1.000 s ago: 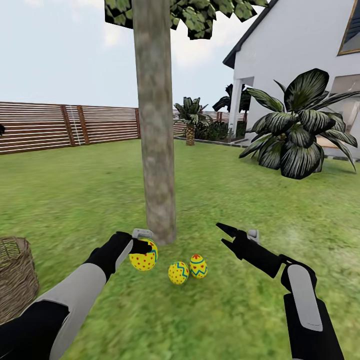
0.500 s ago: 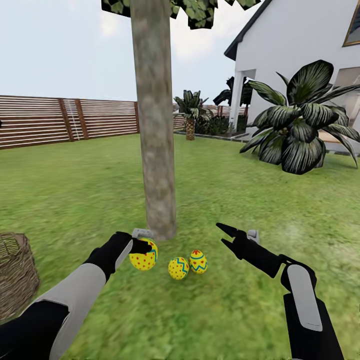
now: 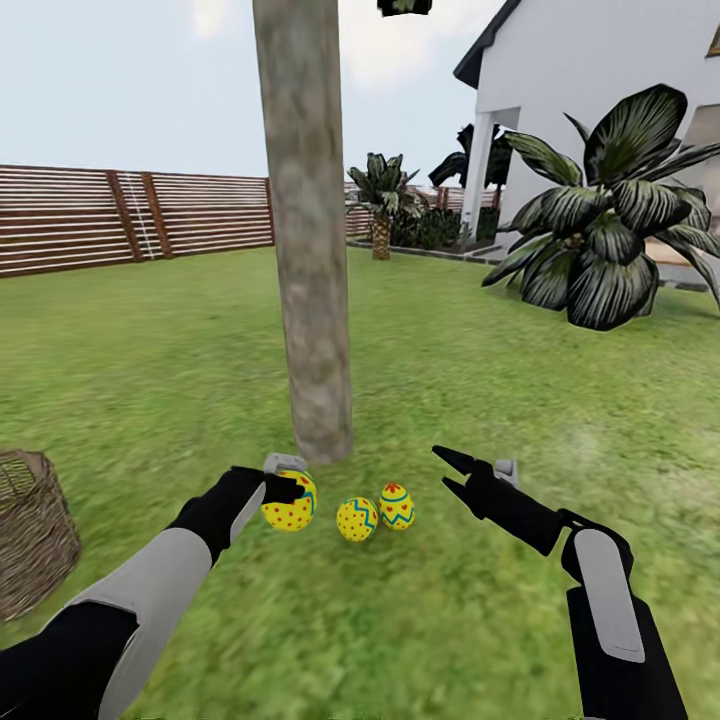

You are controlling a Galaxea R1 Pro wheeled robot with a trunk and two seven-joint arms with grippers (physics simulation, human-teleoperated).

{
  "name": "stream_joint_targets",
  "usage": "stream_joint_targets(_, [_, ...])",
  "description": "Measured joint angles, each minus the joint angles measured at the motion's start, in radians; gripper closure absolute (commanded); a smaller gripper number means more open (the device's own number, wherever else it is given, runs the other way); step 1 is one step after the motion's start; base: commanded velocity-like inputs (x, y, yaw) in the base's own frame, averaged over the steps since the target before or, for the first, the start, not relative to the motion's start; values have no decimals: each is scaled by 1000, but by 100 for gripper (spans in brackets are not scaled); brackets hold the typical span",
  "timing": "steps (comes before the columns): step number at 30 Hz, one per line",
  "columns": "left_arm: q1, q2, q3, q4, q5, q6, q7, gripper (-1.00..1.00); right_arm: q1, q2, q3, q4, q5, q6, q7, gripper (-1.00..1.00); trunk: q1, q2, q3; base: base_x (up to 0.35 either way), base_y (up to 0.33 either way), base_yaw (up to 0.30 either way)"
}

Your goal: Take the three Easter eggs out of the wicker basket on the lawn in the garden, then place them on the lawn next to a single tree (choose any tree) so that all three eggs are next to the same tree and none are left in the basket.

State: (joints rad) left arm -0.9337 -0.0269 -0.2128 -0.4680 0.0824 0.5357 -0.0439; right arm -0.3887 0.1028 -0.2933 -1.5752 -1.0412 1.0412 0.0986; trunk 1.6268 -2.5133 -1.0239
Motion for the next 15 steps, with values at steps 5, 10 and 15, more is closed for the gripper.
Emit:
stream_joint_targets(5, [0, 0, 0, 1, 0, -26, 1, 100, 0, -1, 0, 0, 1, 0, 0, -100, 2, -1, -19, 0, 0, 0])
stream_joint_targets(10, [1, 0, -1, 1, 1, -37, 2, 100, 0, 0, 1, 0, 1, 0, 0, -100, 5, -2, -39, 0, 0, 0])
stream_joint_targets(15, [1, 1, -2, 1, 1, -49, 10, 100, 0, 0, 1, 0, 1, 0, 0, -100, 7, -4, -58, 0, 0, 0])
